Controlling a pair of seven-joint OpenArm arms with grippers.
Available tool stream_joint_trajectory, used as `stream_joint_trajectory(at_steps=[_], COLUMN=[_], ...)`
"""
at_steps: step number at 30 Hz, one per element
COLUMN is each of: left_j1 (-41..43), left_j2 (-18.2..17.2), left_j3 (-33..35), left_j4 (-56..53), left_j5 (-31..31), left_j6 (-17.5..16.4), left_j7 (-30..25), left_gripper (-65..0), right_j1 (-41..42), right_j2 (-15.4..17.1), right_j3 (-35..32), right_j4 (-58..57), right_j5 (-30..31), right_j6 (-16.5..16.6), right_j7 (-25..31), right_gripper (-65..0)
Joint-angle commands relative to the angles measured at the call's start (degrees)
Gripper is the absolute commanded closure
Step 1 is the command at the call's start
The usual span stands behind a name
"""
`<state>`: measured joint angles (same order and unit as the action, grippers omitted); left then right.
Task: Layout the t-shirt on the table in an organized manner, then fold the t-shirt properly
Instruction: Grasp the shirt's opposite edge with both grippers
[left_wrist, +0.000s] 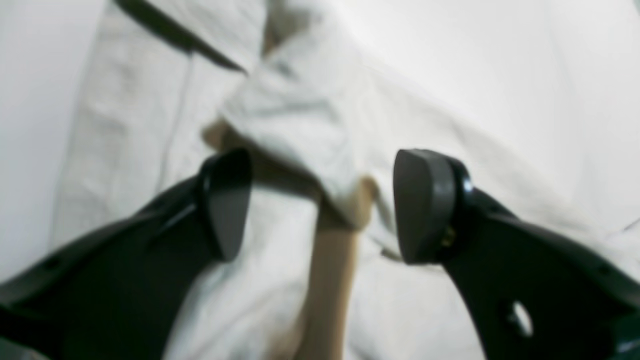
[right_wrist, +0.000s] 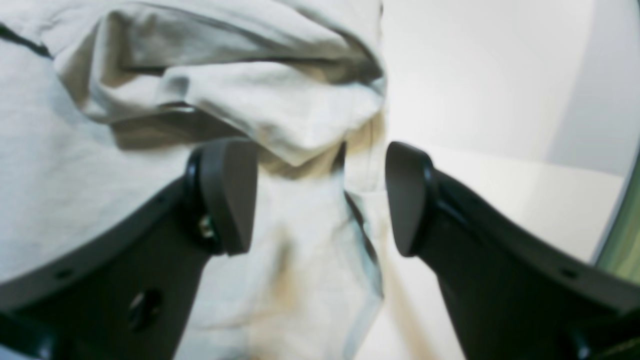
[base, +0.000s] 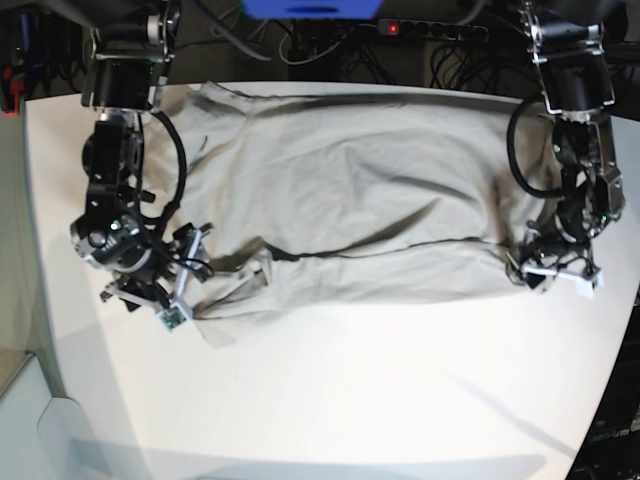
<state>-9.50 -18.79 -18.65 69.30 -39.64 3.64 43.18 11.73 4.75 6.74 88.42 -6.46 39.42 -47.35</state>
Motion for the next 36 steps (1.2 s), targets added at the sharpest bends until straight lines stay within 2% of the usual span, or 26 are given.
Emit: stream_joint_trajectory(at_steps=[1,4,5,7,10,11,13,20,21,24,28,30,32,36], left_j1=[-2.1,-2.5,-3.0,-3.5,-4.3,-4.3,-5.1,-10.5,-11.9,-16.0,-18.8,-19.9,-20.3,-20.3], left_j2=[-0.1,1.4,2.0,3.0,4.1,4.1,4.2,5.1,5.8,6.5,7.0,7.1,6.9,6.6], left_j3=[-0.2,-0.3,-0.3,-0.4,-0.6,-0.7,-0.7,-0.8,-0.8,-0.8,-0.5,-0.4,-0.5,-0.7], left_j4=[0.1,-1.0,-1.0,-1.4,-0.5,0.0,1.1,0.0,-1.5,-5.0,-9.2,-11.1,-12.9,-13.8], left_j5=[0.2,3.6,4.6,6.1,6.1,6.1,6.1,7.3,8.2,11.5,14.5,15.2,15.9,16.1], left_j6=[-0.2,-0.2,-0.2,-0.3,0.1,0.2,0.2,0.4,1.4,7.0,16.4,19.5,21.2,21.9], left_j7=[-1.9,-3.0,-2.7,-2.8,-2.6,-2.6,-2.6,-3.1,-3.1,-4.4,-11.0,-13.7,-15.4,-20.1], left_gripper=[-43.1,-42.4,-39.8,-29.1,-8.4,-4.2,-0.9,-0.9,-0.9,-0.9,-0.9,-1.0,-3.7,-18.5], right_j1=[1.2,1.2,1.2,1.2,1.2,1.2,1.4,1.5,1.6,1.7,1.8,1.7,1.6,1.4], right_j2=[0.3,0.3,0.4,0.3,0.5,0.6,0.6,0.4,0.4,0.6,0.6,0.6,0.6,1.6], right_j3=[0.2,0.2,0.2,0.2,-2.3,-3.3,-4.9,-6.0,-6.5,-7.1,-7.1,-7.1,-7.1,-7.1], right_j4=[0.9,0.9,0.9,0.8,0.8,0.6,-1.6,-3.5,-3.5,-3.5,-3.5,-3.5,-3.5,-3.5], right_j5=[0.5,0.5,0.5,0.5,0.5,0.5,0.4,0.4,0.4,0.4,0.4,0.4,0.4,0.4], right_j6=[0.6,0.6,0.6,0.6,0.6,0.6,0.6,0.6,0.6,0.6,0.6,0.6,0.6,0.6], right_j7=[1.2,1.2,1.2,1.8,3.3,3.4,3.4,3.6,3.6,3.6,3.6,3.6,3.6,3.6], right_gripper=[-40.3,-40.3,-40.3,-40.3,-40.3,-40.3,-40.3,-40.3,-40.3,-40.3,-40.3,-40.3,-40.3,-40.3])
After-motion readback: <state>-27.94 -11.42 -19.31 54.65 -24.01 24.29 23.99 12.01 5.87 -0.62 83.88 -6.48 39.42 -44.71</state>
